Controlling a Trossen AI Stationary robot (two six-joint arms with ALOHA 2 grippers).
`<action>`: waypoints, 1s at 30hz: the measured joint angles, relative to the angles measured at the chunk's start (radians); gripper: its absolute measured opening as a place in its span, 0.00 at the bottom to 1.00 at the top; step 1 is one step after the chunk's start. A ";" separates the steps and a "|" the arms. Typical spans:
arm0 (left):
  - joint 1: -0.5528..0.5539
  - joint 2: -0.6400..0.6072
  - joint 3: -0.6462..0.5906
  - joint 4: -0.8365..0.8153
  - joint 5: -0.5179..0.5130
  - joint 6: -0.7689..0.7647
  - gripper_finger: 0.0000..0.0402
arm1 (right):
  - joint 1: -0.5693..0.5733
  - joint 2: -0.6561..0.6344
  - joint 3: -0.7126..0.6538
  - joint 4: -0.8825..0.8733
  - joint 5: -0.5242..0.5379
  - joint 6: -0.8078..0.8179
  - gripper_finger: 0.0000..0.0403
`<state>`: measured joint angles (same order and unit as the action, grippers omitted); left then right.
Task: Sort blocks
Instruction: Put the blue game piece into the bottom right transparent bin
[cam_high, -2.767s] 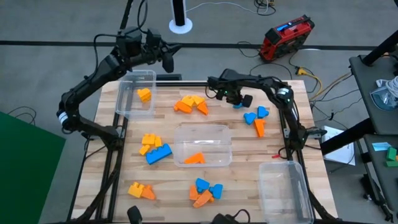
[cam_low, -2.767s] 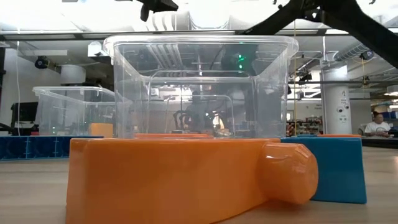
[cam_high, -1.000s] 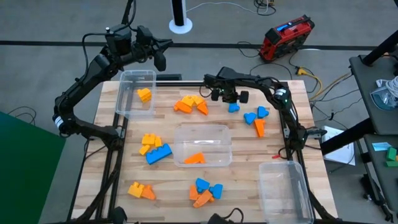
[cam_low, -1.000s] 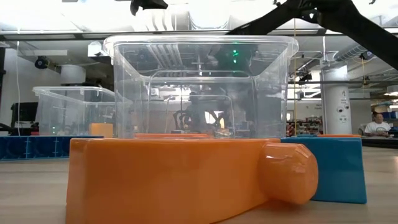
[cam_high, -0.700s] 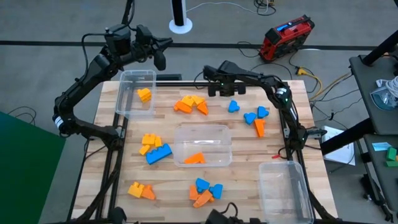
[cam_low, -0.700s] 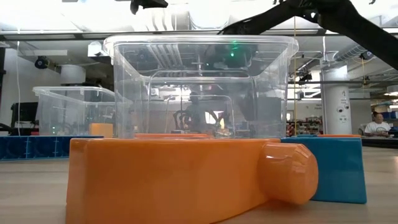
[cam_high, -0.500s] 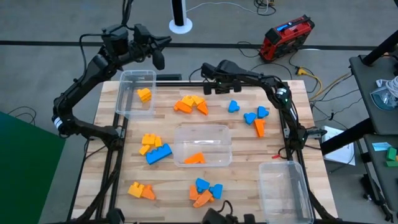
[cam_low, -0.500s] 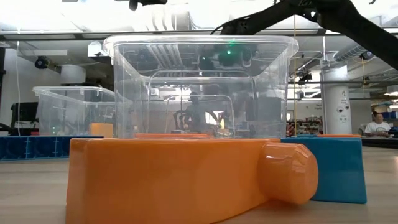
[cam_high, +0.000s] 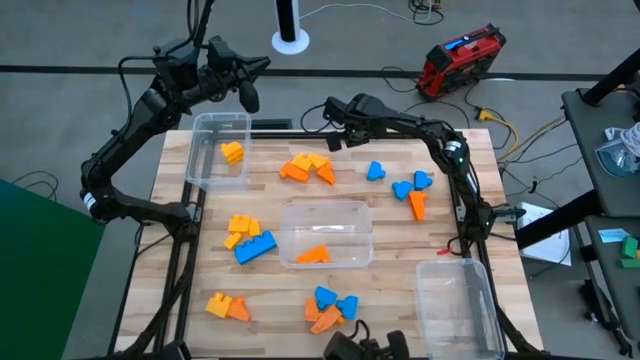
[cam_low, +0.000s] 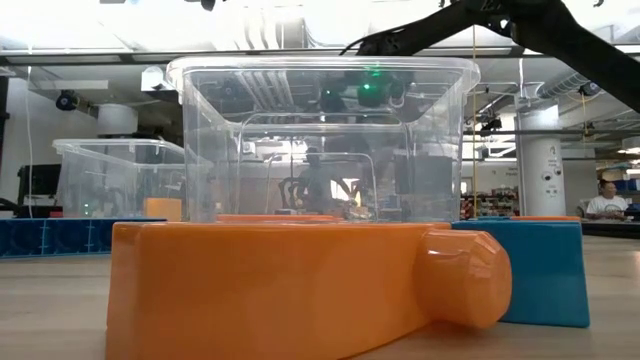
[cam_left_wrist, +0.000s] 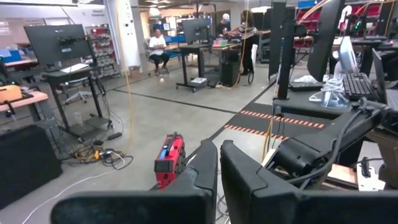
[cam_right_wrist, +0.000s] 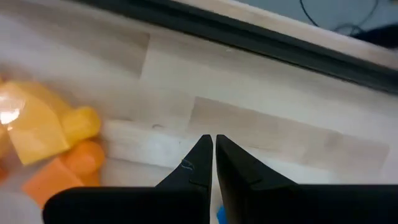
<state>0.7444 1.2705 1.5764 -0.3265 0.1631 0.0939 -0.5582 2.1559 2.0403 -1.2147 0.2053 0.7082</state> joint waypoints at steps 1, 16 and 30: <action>0.000 0.000 0.000 -0.004 0.000 0.004 0.00 | 0.002 0.000 0.000 0.001 -0.008 -0.030 0.03; 0.000 -0.001 0.000 -0.007 0.000 0.006 0.00 | 0.006 0.001 0.000 0.001 -0.024 -0.123 0.03; 0.000 -0.001 0.000 -0.057 0.000 -0.001 0.00 | -0.033 0.003 0.000 -0.233 -0.127 0.025 0.15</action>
<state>0.7444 1.2694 1.5764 -0.3833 0.1631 0.0925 -0.5913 2.1586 2.0403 -1.4473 0.0784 0.7334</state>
